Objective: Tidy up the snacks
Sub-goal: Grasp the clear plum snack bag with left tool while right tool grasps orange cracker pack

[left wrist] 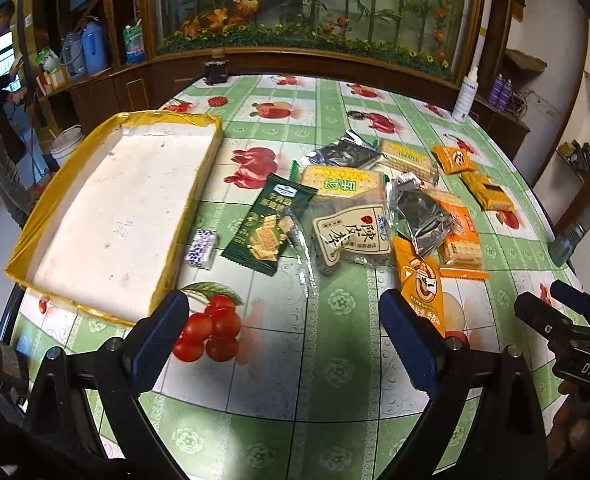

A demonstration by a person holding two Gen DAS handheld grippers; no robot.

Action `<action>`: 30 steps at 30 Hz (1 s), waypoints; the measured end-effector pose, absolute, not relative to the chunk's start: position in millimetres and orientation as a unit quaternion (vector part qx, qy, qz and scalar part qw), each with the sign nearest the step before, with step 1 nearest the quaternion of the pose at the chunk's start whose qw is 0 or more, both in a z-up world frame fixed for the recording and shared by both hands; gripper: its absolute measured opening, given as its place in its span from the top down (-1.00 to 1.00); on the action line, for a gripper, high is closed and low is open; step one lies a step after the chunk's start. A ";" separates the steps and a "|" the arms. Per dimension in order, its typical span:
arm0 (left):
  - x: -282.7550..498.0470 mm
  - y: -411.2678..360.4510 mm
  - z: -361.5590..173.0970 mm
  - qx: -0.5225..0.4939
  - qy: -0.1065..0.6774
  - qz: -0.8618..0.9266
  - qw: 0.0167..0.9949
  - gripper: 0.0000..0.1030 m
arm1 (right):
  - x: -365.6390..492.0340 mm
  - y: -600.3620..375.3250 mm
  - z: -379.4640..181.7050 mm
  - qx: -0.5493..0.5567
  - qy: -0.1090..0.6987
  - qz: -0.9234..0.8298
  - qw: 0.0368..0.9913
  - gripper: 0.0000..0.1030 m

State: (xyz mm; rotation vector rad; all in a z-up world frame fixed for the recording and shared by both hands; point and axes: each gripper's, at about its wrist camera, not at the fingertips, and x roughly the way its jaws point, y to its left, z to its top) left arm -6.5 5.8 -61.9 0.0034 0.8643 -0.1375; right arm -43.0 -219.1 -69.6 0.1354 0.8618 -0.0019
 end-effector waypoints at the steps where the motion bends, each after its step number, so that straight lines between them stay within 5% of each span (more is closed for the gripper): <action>1: -2.1 1.5 -64.1 0.005 0.426 -0.073 0.902 -0.88 | -41.9 -220.8 -71.0 0.066 0.420 -0.005 0.905 -1.00; 15: 42.5 -28.4 -76.7 0.042 0.448 -0.121 0.885 -0.88 | -15.3 -254.9 -79.1 0.119 0.440 -0.005 0.890 -1.00; 25: 77.1 -34.2 -78.9 0.067 0.452 -0.125 0.881 -0.88 | 38.4 -223.3 -84.8 0.050 0.459 -0.018 0.887 -0.99; 30: 86.8 -52.9 -82.4 0.124 0.439 -0.159 0.875 -0.88 | 50.5 -233.4 -98.5 0.075 0.480 -0.017 0.874 -0.86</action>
